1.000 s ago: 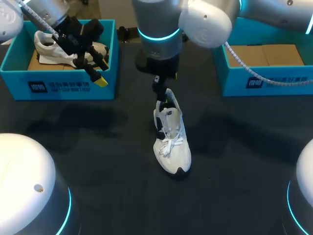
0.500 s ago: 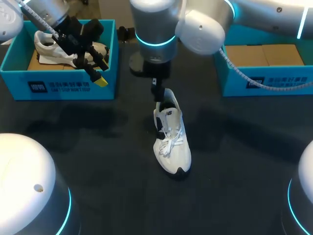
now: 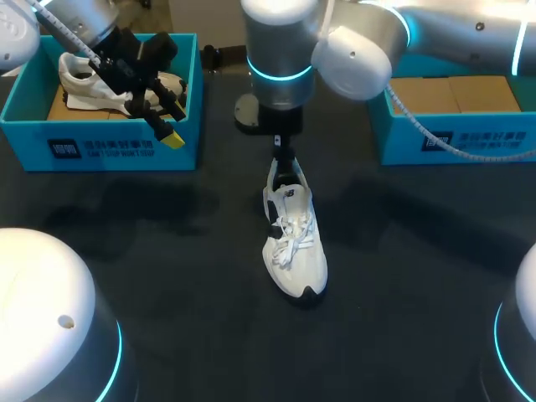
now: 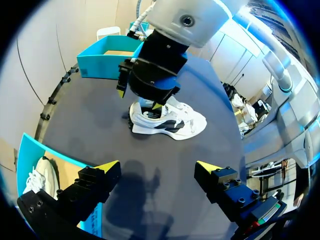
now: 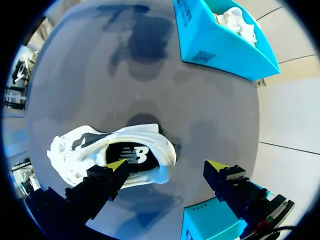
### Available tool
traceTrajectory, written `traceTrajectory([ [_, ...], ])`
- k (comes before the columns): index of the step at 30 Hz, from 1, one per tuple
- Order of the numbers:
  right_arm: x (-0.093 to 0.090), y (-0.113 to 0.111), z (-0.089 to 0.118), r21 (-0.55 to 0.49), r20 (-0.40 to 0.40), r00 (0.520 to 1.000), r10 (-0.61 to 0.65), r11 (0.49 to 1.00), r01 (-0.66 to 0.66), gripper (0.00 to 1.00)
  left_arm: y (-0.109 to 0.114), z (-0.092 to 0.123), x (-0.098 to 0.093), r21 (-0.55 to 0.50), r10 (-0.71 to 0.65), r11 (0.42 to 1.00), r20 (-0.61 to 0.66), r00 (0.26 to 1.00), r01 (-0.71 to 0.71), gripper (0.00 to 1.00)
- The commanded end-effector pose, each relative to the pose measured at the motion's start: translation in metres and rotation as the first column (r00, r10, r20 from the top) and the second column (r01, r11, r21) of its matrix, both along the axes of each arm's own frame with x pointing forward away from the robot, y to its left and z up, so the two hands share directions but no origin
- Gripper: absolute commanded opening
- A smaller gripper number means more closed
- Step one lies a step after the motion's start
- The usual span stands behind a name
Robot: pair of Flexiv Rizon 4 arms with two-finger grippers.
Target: Take the shoe out of the shoebox, open the shoe tongue, remove and reinsert the insole, then place the shoe into the shoebox
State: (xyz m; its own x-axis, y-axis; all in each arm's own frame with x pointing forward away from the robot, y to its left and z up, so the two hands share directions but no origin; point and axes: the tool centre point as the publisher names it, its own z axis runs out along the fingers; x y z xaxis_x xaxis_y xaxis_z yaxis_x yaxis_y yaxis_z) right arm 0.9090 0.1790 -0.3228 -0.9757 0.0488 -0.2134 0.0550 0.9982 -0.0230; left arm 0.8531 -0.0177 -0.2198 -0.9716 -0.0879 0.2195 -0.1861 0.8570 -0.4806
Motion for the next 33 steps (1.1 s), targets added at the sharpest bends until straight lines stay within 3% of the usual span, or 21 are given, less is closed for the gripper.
traceTrajectory([
  [1,0.008,0.004,-0.014,0.001,-0.014,1.000,0.013,1.000,-0.013,1.00,0.001,0.000,-0.001,0.001,0.001,1.000,0.001,1.000,-0.001,1.00],
  [14,0.018,0.000,-0.044,0.005,-0.056,0.997,0.048,0.999,-0.047,1.00,0.001,0.000,-0.001,0.001,0.001,1.000,0.001,1.000,-0.001,1.00],
  [17,0.019,-0.001,-0.047,0.004,-0.056,0.997,0.053,0.999,-0.053,0.73,0.001,0.000,-0.001,0.001,0.001,1.000,0.001,1.000,-0.001,1.00],
  [19,0.020,-0.003,-0.049,0.004,-0.057,0.997,0.054,0.999,-0.054,0.49,0.001,0.000,-0.001,0.001,0.001,1.000,0.001,1.000,-0.001,1.00],
  [30,0.017,-0.005,-0.059,0.007,-0.061,0.997,0.047,0.999,-0.047,0.27,0.001,0.000,-0.001,0.001,0.001,1.000,0.001,1.000,-0.001,1.00],
  [32,0.017,-0.005,-0.060,0.005,-0.060,0.997,0.040,0.999,-0.040,0.18,0.001,0.000,-0.001,0.001,0.001,1.000,0.001,1.000,-0.001,1.00],
  [33,0.017,-0.005,-0.060,0.005,-0.058,0.998,0.036,0.999,-0.036,0.05,0.001,0.000,-0.001,0.001,0.001,1.000,0.001,1.000,-0.001,1.00],
])
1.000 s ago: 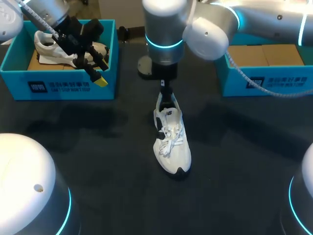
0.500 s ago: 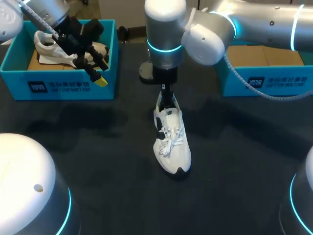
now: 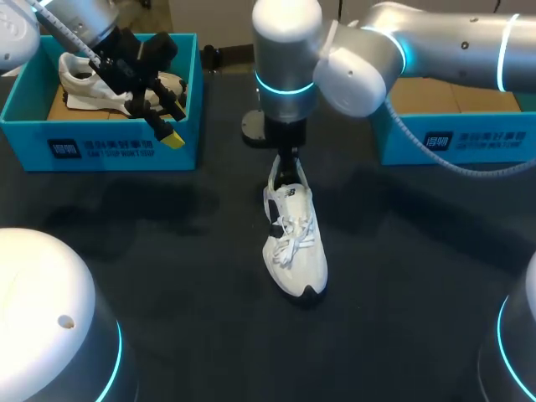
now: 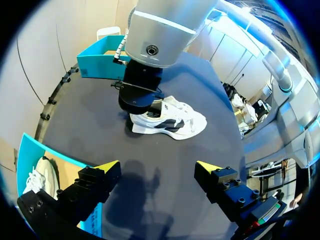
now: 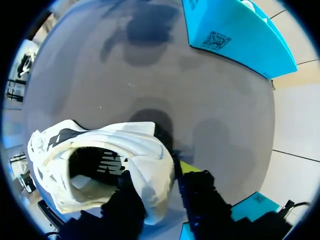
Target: Take the shoe out of the shoebox, open the shoe tongue, remove and reinsert the insole, then place the shoe into the shoebox
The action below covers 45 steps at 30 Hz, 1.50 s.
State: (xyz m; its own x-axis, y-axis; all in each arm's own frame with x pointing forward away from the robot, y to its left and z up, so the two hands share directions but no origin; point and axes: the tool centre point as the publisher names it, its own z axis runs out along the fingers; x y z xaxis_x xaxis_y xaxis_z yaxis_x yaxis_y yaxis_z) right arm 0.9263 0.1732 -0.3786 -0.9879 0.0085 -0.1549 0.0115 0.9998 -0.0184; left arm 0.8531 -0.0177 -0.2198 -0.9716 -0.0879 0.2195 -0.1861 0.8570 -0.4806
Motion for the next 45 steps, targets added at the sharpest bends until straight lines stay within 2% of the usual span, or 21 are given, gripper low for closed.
traceTrajectory([
  [1,-0.001,0.000,-0.005,-0.003,0.003,1.000,-0.012,1.000,0.012,0.00,0.001,0.000,-0.001,0.001,0.001,1.000,0.001,1.000,-0.001,1.00],
  [8,-0.002,-0.002,-0.001,0.003,0.024,0.999,-0.044,0.999,0.044,0.00,0.001,0.000,-0.001,0.001,0.001,1.000,0.001,1.000,-0.001,1.00],
  [15,0.001,-0.002,0.023,-0.003,0.008,0.998,-0.069,0.998,0.069,0.00,0.001,0.000,-0.001,0.001,0.001,1.000,0.001,1.000,-0.001,1.00],
  [29,0.003,-0.007,0.118,-0.067,0.012,0.998,-0.056,0.996,0.057,0.00,0.001,0.000,-0.001,0.001,0.001,1.000,0.001,1.000,-0.001,1.00],
  [37,0.019,-0.017,0.163,-0.096,0.057,0.997,-0.058,0.993,0.063,0.00,0.001,0.000,-0.001,0.001,0.001,1.000,0.001,1.000,-0.001,1.00],
  [45,0.038,-0.040,0.210,-0.107,0.079,0.995,-0.067,0.991,0.075,0.00,0.001,0.000,-0.001,0.001,0.001,1.000,0.001,1.000,-0.001,1.00],
])
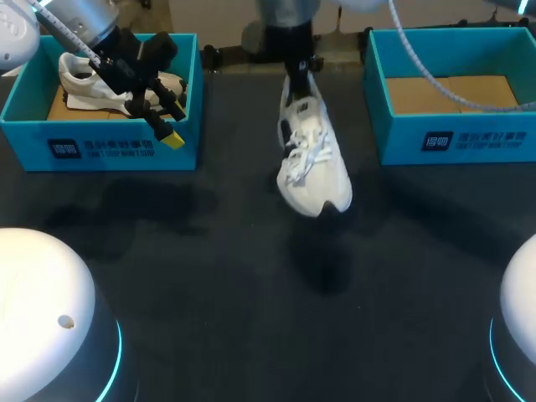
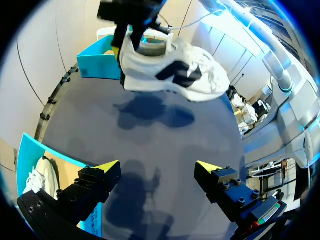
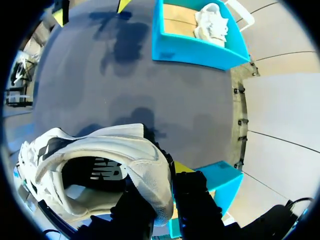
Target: Take the shoe out of the shoebox, open the shoe tongue, remove and reinsert the insole, then place the shoe into the shoebox
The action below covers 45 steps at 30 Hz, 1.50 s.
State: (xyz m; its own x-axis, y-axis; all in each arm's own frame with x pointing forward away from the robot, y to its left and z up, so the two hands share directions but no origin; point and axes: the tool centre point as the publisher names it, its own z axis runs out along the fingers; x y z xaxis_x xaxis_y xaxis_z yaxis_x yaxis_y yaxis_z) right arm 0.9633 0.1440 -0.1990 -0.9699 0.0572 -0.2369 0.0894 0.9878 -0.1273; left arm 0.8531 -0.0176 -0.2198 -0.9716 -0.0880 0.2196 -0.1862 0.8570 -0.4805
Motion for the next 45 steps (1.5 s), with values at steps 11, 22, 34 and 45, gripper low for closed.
traceTrajectory([
  [11,0.017,-0.023,0.048,-0.018,0.031,0.999,-0.010,1.000,0.011,0.00,0.001,0.000,-0.001,0.001,0.001,1.000,0.001,1.000,-0.001,1.00],
  [22,0.017,-0.023,0.048,-0.018,0.031,0.999,-0.010,1.000,0.011,0.00,0.001,0.000,-0.001,0.001,0.001,1.000,0.001,1.000,-0.001,1.00],
  [34,0.063,-0.093,0.064,0.026,0.027,1.000,0.016,1.000,-0.016,0.00,0.001,0.000,-0.001,0.001,0.001,1.000,0.001,1.000,-0.001,1.00],
  [45,0.112,-0.171,0.064,0.014,0.064,0.997,-0.032,0.999,0.031,0.00,0.001,0.000,-0.001,0.001,0.001,1.000,0.001,1.000,-0.001,1.00],
])
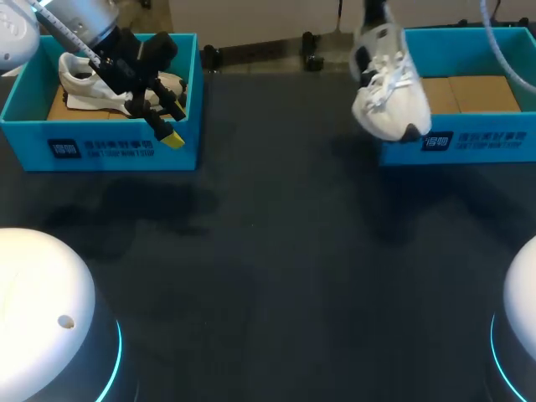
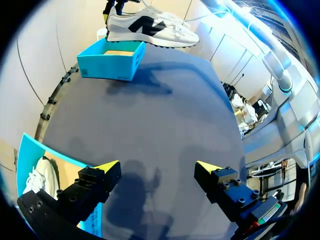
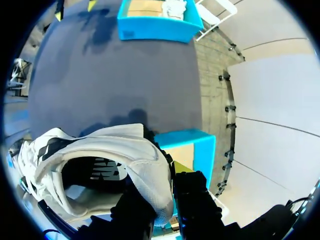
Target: Take the shoe out of the shoebox, open the shoe tongue, remove and reinsert the insole, then place the shoe into the shoebox
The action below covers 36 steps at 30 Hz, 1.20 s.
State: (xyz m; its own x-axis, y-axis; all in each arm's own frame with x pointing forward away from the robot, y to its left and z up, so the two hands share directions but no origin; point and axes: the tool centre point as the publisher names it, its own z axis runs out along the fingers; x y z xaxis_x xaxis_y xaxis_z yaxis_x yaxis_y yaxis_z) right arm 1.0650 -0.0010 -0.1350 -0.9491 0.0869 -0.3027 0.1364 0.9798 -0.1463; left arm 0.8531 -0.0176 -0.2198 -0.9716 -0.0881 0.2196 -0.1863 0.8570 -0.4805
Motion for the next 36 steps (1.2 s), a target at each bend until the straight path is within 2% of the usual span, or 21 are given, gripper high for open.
traceTrajectory([
  [1,0.013,-0.030,0.000,0.041,0.001,1.000,0.007,0.999,-0.007,0.00,0.001,0.000,-0.001,0.001,0.001,1.000,0.001,1.000,-0.001,1.00],
  [9,0.040,-0.099,0.001,0.010,0.042,0.999,0.003,1.000,-0.004,0.00,0.001,0.000,-0.001,0.001,0.001,1.000,0.001,1.000,-0.001,1.00],
  [15,0.051,-0.149,0.005,-0.007,0.058,0.998,-0.002,1.000,0.002,0.00,0.001,0.000,-0.001,0.001,0.001,1.000,0.001,1.000,-0.001,1.00],
  [19,0.052,-0.176,0.005,-0.038,0.060,0.998,-0.003,0.999,0.005,0.00,0.001,0.000,-0.001,0.001,0.001,1.000,0.001,1.000,-0.001,1.00],
  [23,0.044,-0.200,0.003,-0.065,0.037,0.999,-0.005,0.998,0.007,0.00,0.001,0.000,-0.001,0.001,0.001,1.000,0.001,1.000,-0.001,1.00],
  [26,0.040,-0.210,0.002,-0.069,0.041,0.999,-0.029,0.997,0.032,0.00,0.001,0.000,-0.001,0.001,0.001,1.000,0.001,1.000,-0.001,1.00],
  [36,0.040,-0.210,0.002,-0.069,0.041,0.999,-0.029,0.997,0.032,0.00,0.001,0.000,-0.001,0.001,0.001,1.000,0.001,1.000,-0.001,1.00],
])
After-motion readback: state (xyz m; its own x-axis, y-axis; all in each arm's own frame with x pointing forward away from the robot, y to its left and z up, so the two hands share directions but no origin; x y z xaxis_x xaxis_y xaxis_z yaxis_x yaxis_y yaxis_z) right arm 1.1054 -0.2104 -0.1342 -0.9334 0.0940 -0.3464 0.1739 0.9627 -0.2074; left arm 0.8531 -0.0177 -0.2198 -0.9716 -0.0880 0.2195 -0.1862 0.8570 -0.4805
